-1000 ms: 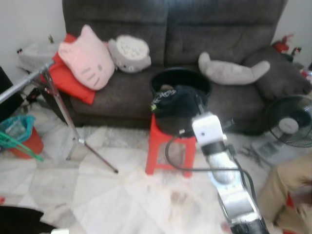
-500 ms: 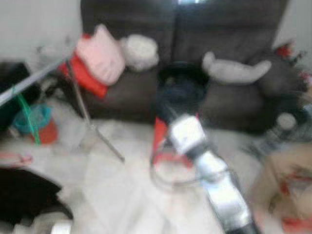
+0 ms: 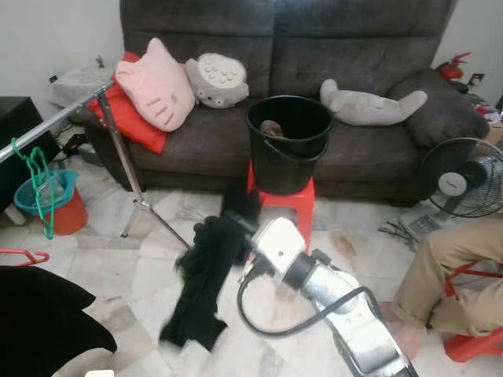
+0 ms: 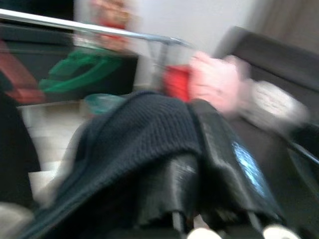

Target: Hang hanger

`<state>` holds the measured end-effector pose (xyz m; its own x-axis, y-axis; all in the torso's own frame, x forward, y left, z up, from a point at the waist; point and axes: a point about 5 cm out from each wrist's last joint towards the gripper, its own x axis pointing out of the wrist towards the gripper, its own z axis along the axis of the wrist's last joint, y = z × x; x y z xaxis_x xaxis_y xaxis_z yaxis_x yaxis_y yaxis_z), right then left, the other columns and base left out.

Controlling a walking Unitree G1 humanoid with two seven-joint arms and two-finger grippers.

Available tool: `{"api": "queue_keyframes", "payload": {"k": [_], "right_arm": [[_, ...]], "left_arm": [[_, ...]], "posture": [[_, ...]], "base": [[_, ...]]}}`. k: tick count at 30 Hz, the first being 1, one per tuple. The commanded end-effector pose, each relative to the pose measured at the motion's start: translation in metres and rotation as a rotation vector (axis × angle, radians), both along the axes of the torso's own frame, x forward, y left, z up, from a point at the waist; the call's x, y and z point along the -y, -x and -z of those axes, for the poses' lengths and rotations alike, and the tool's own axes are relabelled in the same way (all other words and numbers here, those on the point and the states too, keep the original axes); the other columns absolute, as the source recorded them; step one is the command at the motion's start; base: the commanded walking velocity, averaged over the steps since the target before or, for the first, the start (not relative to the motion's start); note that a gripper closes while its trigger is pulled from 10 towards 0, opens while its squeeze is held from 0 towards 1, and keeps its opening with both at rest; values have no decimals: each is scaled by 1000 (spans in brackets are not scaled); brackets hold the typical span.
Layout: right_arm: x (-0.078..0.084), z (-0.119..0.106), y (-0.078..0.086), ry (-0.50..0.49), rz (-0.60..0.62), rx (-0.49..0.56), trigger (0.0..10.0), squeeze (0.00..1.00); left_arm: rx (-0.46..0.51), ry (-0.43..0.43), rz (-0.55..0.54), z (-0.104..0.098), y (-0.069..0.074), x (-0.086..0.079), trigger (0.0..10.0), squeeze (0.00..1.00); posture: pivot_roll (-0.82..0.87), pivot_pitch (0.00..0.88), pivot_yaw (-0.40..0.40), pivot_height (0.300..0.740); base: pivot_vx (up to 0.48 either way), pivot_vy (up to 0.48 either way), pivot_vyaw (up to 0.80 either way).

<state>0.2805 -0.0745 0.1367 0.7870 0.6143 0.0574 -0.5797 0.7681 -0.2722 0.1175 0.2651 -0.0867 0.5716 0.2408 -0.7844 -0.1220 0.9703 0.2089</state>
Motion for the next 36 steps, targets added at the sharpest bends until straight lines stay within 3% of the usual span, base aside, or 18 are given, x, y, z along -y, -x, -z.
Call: {"api": "queue_keyframes", "payload": {"k": [1,4,7,10,11,16,22,31,36], "right_arm": [[34,-1,-19,-104,237,-34,10000,0],[61,14,-29,-169,421,-126,10000,0],[94,45,-33,-191,656,-280,10000,0],[107,62,-32,-213,735,-346,10000,0],[112,78,-29,-209,764,-406,10000,0],[117,101,-22,-195,793,-478,10000,0],[121,105,-23,-252,828,-490,10000,0],[138,96,-24,-257,880,-384,10000,0],[139,91,-24,-247,863,-322,10000,0]], "left_arm": [[-28,0,0,2,6,0,10000,0],[-30,-1,-3,3,6,0,10000,0],[-33,-3,-9,3,5,1,10000,0],[-33,-6,-12,2,4,1,10000,0],[-33,-8,-16,2,4,0,10000,0],[-33,-10,-35,2,4,-1,10000,0],[-30,2,-54,3,6,-1,10000,0],[-44,7,-64,4,12,-3,10000,0],[-42,14,-67,5,14,-1,10000,0]], "posture": [[13,0,17,740],[17,0,16,740],[30,0,13,740],[37,0,15,740],[43,0,21,740],[58,0,24,740],[58,0,42,740],[1,0,77,740],[1,0,56,740]], "base": [[0,0,0],[0,0,0],[0,0,0],[0,0,0],[0,0,0],[0,0,0],[0,0,0],[0,0,0],[0,0,716]]}}
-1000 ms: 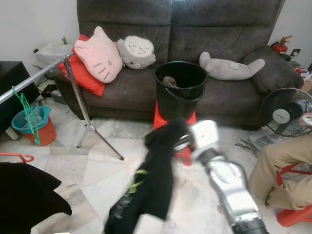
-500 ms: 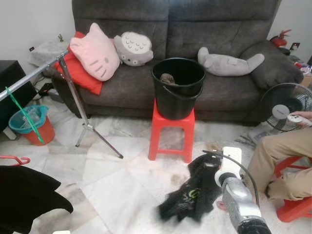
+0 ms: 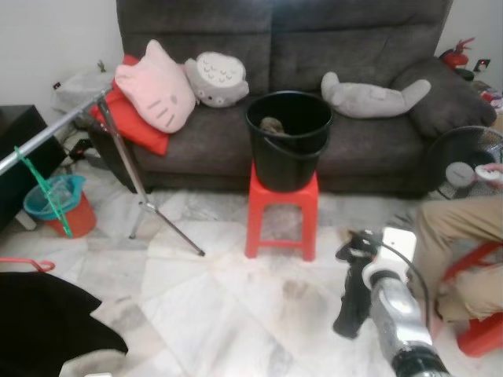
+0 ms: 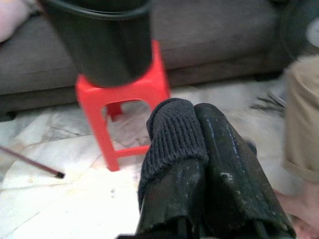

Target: Hang hanger

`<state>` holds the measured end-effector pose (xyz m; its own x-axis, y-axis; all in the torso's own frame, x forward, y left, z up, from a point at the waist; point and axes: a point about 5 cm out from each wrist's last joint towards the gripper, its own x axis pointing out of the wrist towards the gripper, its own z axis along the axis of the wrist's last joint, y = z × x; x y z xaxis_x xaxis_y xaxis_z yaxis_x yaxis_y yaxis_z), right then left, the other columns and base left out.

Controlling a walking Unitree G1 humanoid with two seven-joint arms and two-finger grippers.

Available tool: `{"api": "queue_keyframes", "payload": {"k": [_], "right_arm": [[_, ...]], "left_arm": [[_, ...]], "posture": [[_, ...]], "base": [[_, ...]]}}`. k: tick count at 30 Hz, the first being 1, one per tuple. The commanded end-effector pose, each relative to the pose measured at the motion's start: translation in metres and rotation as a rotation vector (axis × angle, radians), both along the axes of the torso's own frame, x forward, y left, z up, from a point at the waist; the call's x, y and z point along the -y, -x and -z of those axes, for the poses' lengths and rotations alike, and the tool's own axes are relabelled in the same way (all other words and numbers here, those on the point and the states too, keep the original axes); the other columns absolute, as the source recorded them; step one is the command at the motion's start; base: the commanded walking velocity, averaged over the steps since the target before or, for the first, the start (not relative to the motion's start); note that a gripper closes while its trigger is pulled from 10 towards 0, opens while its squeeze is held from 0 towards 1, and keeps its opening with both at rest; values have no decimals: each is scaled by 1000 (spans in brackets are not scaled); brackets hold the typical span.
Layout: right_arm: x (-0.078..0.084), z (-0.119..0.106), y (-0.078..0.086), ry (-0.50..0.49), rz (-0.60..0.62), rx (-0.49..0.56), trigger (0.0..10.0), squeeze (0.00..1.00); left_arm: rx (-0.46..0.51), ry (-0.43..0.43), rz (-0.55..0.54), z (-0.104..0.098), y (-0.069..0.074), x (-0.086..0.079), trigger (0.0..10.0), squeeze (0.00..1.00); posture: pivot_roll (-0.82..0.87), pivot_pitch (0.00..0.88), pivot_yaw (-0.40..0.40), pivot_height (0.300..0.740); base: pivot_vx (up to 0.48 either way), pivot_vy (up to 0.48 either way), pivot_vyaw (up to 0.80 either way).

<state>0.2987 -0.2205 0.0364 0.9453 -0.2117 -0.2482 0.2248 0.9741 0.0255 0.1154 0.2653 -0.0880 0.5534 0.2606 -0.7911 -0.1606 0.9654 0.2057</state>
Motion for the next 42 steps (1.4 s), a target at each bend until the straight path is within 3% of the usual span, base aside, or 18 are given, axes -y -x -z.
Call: {"api": "queue_keyframes", "payload": {"k": [1,9,14,23,25,26,29,42], "right_arm": [[-6,-11,-5,6,-25,68,10000,0],[1,-10,1,25,2,91,10000,0],[1,2,21,99,-26,80,10000,0],[1,0,23,115,-28,102,10000,0],[-14,1,55,249,-111,182,10000,0],[-20,1,67,266,-128,204,10000,0],[-24,1,78,260,-130,212,10000,0],[-32,-9,68,219,-113,242,10000,0]], "left_arm": [[-29,13,-31,4,12,-1,10000,0],[-33,21,-21,5,15,1,10000,0],[-50,24,-18,7,21,4,10000,0],[-52,23,-17,7,23,4,10000,0],[-61,6,-19,8,29,1,10000,0],[-63,0,-20,7,31,-1,10000,0],[-65,-7,-19,7,34,-3,10000,0],[-75,-14,-13,7,42,-6,10000,0]], "posture": [[-1,0,53,740],[-32,0,66,740],[-23,0,50,740],[-13,0,45,740],[-21,0,67,740],[-27,0,71,740],[-30,0,77,740],[-76,0,86,740]], "base": [[0,0,800],[0,0,800],[0,0,800],[0,0,800],[0,0,594],[0,0,800],[0,0,800],[0,0,678]]}}
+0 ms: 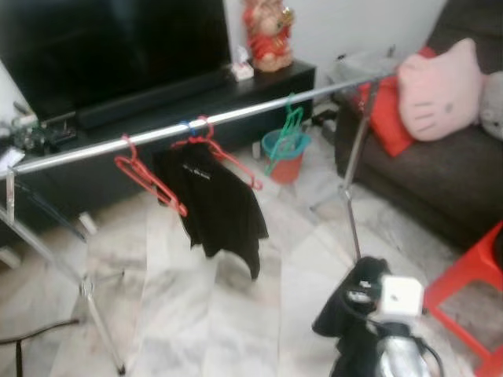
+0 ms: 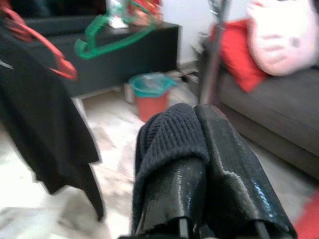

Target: Hang hanger

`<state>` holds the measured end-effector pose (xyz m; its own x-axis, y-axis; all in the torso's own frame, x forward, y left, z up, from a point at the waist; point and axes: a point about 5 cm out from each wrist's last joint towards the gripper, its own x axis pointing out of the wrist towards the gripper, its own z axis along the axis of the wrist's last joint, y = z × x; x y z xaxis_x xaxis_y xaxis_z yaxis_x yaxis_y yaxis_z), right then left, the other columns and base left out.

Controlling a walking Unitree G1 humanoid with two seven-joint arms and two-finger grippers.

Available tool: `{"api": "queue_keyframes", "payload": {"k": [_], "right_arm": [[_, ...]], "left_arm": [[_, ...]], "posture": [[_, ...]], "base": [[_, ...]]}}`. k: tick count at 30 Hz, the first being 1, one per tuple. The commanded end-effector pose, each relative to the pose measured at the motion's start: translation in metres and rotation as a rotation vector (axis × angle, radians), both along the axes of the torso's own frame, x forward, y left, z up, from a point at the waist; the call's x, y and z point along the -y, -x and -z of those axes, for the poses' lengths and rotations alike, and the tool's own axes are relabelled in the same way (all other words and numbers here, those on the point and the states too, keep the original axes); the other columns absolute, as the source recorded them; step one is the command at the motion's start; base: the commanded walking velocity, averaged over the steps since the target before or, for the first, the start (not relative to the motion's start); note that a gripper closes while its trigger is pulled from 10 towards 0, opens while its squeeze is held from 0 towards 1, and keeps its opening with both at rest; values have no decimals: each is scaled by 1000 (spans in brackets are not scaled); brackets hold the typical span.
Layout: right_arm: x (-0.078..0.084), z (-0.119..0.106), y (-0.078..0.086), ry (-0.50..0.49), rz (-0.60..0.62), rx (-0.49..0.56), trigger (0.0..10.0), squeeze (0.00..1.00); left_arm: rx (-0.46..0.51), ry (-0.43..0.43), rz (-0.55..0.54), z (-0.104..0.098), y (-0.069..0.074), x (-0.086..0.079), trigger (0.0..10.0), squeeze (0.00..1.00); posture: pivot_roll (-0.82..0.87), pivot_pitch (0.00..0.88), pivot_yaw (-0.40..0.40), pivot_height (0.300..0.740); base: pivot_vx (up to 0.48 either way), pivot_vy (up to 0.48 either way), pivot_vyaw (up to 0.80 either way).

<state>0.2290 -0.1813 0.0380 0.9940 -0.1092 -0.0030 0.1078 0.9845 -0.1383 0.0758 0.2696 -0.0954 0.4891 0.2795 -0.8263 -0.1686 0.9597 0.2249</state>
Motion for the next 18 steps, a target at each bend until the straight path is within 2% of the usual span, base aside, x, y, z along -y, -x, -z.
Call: {"api": "queue_keyframes", "payload": {"k": [1,6,7,11,18], "right_arm": [[9,-11,-2,16,19,35,10000,0],[16,-12,-4,-6,45,35,10000,0],[21,-12,-8,-36,71,24,10000,0],[14,-16,-22,-49,13,17,10000,0],[6,-19,-30,-31,-43,3,10000,0]], "left_arm": [[-1,-1,9,0,3,0,10000,0],[-1,12,24,2,3,5,10000,0],[-4,21,39,3,4,10,10000,0],[-15,21,39,6,9,17,10000,0],[-21,28,14,7,14,19,10000,0]], "posture": [[-82,0,88,740],[-68,0,78,740],[-41,0,47,740],[-21,0,10,740],[-11,0,-3,740]], "base": [[0,0,0],[0,0,0],[0,0,0],[0,0,0],[0,-69,82]]}}
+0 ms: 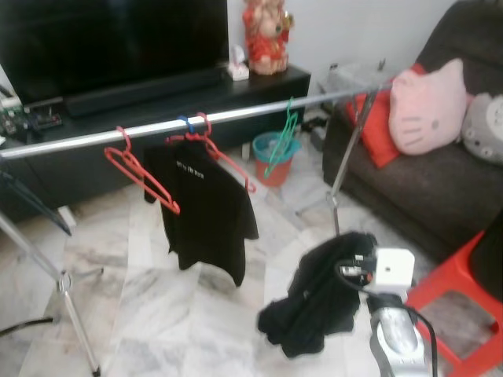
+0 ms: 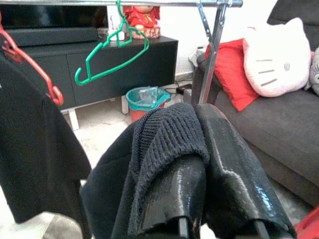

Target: Hang hanger

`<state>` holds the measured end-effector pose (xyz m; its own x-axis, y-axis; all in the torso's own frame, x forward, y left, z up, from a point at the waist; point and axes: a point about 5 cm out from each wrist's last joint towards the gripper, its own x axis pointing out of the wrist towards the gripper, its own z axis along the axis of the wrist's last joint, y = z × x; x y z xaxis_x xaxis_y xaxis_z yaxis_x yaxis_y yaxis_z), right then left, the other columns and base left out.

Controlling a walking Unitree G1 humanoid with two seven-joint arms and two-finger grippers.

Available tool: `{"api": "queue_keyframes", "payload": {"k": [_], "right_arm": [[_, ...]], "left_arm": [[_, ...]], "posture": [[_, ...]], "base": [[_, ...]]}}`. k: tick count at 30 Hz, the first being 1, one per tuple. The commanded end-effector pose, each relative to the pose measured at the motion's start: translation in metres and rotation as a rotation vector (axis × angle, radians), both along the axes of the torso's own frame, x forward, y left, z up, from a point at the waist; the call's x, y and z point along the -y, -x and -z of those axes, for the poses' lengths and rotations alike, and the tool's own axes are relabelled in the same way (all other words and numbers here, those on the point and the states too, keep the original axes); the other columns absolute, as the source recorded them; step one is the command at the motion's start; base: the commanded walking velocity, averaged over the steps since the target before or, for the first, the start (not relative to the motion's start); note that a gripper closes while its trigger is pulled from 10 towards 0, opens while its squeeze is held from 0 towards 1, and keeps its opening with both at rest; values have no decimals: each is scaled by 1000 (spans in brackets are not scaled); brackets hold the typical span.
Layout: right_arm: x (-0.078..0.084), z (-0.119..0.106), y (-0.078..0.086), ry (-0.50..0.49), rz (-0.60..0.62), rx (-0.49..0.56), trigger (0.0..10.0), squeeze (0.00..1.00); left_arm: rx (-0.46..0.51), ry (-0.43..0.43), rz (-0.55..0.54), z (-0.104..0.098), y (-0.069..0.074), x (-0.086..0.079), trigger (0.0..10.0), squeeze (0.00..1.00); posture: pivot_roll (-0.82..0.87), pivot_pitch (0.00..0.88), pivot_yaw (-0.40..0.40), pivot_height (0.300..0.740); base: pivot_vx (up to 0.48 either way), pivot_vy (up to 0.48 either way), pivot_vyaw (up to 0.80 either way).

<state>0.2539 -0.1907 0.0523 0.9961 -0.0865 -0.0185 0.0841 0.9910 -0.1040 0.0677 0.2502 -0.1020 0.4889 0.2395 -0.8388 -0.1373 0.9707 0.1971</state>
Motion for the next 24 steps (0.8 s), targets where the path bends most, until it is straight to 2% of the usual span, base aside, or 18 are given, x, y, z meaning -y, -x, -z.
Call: {"api": "queue_keyframes", "payload": {"k": [1,8,11,24], "right_arm": [[-3,-5,-5,8,-23,17,10000,0],[-5,-3,-5,-7,-19,6,10000,0],[-7,-3,-7,-31,-15,6,10000,0],[-14,-8,-18,-22,-42,12,10000,0]], "left_arm": [[-12,-3,-16,1,6,0,10000,0],[-15,-9,-4,1,6,-1,10000,0],[-15,-14,3,1,5,-1,10000,0],[1,-28,-14,-1,-3,-4,10000,0]], "posture": [[-11,0,-3,740],[-20,0,11,740],[-22,0,15,740],[-12,0,0,740]], "base": [[0,-240,800],[0,-69,781],[0,0,0],[0,0,0]]}}
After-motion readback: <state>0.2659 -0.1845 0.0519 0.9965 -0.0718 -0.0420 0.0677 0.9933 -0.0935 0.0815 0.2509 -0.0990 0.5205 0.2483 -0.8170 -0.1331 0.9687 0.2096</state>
